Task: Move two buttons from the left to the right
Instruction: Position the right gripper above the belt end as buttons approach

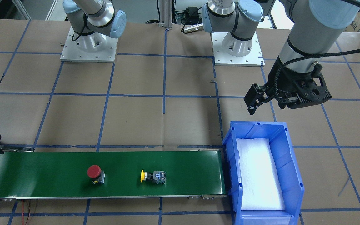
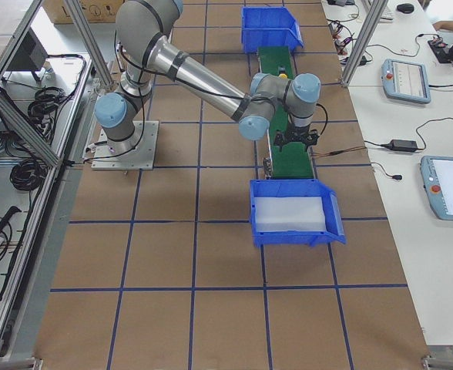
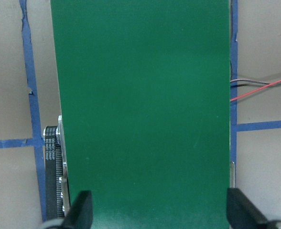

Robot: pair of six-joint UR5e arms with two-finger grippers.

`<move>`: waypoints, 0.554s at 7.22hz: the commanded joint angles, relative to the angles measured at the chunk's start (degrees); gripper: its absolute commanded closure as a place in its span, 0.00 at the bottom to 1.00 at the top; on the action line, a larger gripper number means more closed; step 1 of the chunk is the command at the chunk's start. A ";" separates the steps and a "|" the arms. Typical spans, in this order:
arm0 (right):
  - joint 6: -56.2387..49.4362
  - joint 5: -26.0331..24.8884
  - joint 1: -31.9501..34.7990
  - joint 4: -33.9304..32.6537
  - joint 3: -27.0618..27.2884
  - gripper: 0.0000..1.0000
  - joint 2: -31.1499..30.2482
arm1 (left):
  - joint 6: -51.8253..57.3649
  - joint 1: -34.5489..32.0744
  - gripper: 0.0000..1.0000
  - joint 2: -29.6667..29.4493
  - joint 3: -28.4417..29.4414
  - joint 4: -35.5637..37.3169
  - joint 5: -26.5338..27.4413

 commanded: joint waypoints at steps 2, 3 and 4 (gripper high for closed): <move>-8.43 -0.07 0.01 -2.29 0.57 0.00 -0.21 | 4.80 1.46 0.00 0.29 -0.10 -0.24 0.81; -8.36 0.02 0.01 -2.29 0.57 0.00 -0.04 | 5.18 1.73 0.00 0.38 -0.19 -0.24 0.82; -7.83 -0.07 0.01 -2.38 0.57 0.00 -0.03 | 6.14 1.99 0.00 0.47 -0.19 -0.24 0.82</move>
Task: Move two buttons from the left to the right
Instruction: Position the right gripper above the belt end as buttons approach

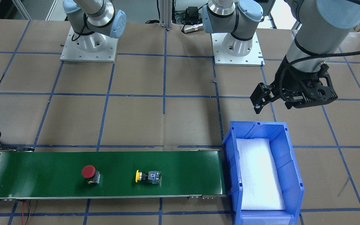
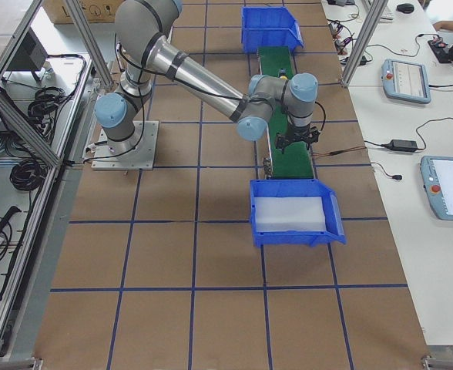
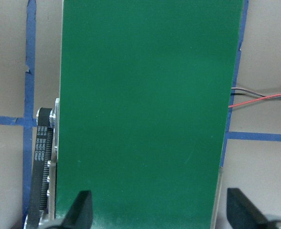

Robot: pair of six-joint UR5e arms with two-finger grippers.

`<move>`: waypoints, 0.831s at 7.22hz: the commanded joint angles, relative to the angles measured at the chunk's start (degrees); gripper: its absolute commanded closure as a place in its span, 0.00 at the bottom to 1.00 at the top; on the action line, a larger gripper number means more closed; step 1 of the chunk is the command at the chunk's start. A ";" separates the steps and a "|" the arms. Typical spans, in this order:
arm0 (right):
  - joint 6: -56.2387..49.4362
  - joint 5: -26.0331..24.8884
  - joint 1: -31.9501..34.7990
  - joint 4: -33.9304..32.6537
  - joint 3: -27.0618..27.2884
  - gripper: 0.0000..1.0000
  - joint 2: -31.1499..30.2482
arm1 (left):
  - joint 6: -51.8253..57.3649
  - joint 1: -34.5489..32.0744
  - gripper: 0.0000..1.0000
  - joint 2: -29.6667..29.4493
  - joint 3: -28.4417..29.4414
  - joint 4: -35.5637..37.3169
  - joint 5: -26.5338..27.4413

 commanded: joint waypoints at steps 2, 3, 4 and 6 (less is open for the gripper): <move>1.01 0.05 0.00 -0.21 0.21 0.00 0.23 | 1.84 2.60 0.00 0.37 -0.99 0.09 -0.30; 1.80 0.13 0.00 -0.21 0.29 0.00 0.32 | 1.84 2.61 0.00 0.46 -1.18 0.09 -0.31; 1.81 0.13 0.00 -0.21 0.29 0.00 0.32 | 1.84 2.61 0.00 0.46 -1.18 0.09 -0.31; 1.99 0.13 0.00 -0.74 0.29 0.00 0.41 | 1.84 2.52 0.00 0.46 -1.18 0.09 -0.31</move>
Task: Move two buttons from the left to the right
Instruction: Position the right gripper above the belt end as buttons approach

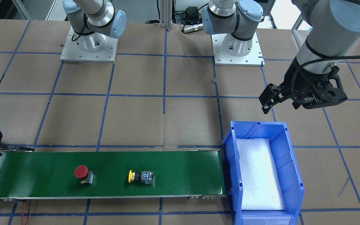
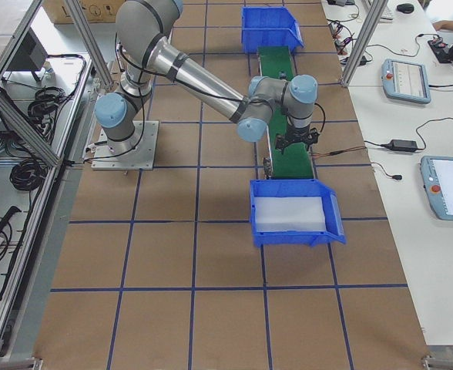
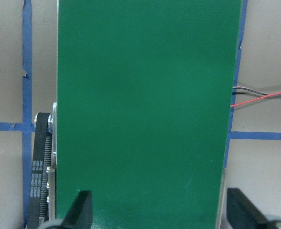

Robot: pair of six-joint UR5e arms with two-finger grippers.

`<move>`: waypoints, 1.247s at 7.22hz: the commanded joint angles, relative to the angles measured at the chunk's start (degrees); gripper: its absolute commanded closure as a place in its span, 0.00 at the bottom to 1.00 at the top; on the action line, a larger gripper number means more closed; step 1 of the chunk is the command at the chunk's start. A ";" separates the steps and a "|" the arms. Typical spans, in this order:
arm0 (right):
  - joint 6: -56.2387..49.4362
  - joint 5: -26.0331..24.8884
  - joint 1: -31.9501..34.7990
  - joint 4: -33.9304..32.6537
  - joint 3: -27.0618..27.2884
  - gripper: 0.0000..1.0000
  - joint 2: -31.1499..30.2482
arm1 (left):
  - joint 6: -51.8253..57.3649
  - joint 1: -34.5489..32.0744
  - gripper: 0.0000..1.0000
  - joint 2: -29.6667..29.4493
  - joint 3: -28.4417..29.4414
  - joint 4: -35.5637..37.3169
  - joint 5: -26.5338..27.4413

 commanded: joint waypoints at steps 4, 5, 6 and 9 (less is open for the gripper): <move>2.23 0.09 0.00 -0.29 -0.08 0.00 0.59 | 0.01 -0.27 0.00 0.01 -0.03 0.44 0.00; 5.82 0.79 0.26 -0.55 -0.34 0.00 0.51 | 0.01 -0.36 0.00 0.01 -0.03 0.44 0.00; 6.11 0.88 0.70 -0.64 -0.43 0.01 0.85 | 0.01 -0.36 0.00 0.01 -0.03 0.44 0.00; 7.77 0.97 2.53 -1.43 -0.35 0.02 1.12 | 0.01 -0.28 0.00 -0.08 -0.03 0.53 -0.09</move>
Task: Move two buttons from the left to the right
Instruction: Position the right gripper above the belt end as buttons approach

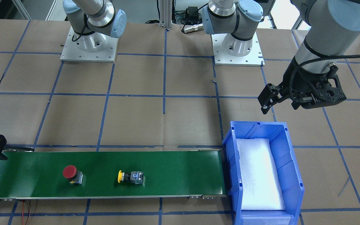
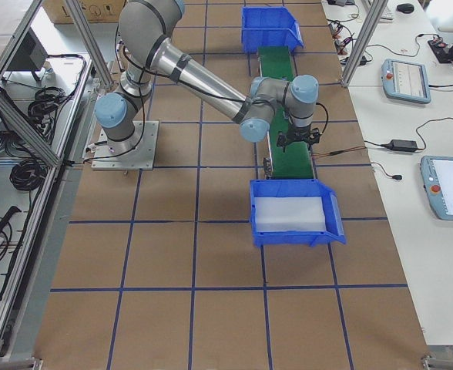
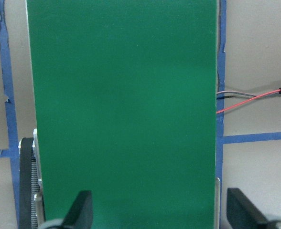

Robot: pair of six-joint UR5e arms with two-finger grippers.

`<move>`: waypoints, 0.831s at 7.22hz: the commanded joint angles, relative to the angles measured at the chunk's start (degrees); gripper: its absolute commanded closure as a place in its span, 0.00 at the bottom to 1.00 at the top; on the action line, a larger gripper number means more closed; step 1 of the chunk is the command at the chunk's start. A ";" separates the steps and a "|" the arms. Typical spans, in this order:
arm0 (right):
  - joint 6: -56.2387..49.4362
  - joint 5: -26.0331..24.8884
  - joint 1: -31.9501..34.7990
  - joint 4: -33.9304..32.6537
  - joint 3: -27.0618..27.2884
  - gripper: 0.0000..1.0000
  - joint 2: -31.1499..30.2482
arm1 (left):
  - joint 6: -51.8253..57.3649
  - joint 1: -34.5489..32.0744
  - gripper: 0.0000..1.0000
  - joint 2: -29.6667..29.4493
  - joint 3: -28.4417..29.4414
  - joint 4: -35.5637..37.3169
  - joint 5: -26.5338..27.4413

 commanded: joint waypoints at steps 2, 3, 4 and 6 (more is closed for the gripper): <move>2.14 -0.76 3.18 -0.37 0.24 0.02 0.25 | 0.00 -0.02 0.00 -0.16 0.00 -0.25 -0.15; 2.14 -0.77 3.27 -0.37 0.32 0.02 0.34 | 0.00 -0.02 0.00 -0.16 0.00 -0.25 -0.15; 1.88 -0.86 3.27 -0.29 0.33 0.03 0.69 | 0.00 0.07 0.00 -0.16 0.09 -0.43 -0.07; 0.49 -0.94 3.27 0.59 0.33 0.03 1.13 | 0.00 0.07 0.00 -0.16 0.18 -0.60 -0.07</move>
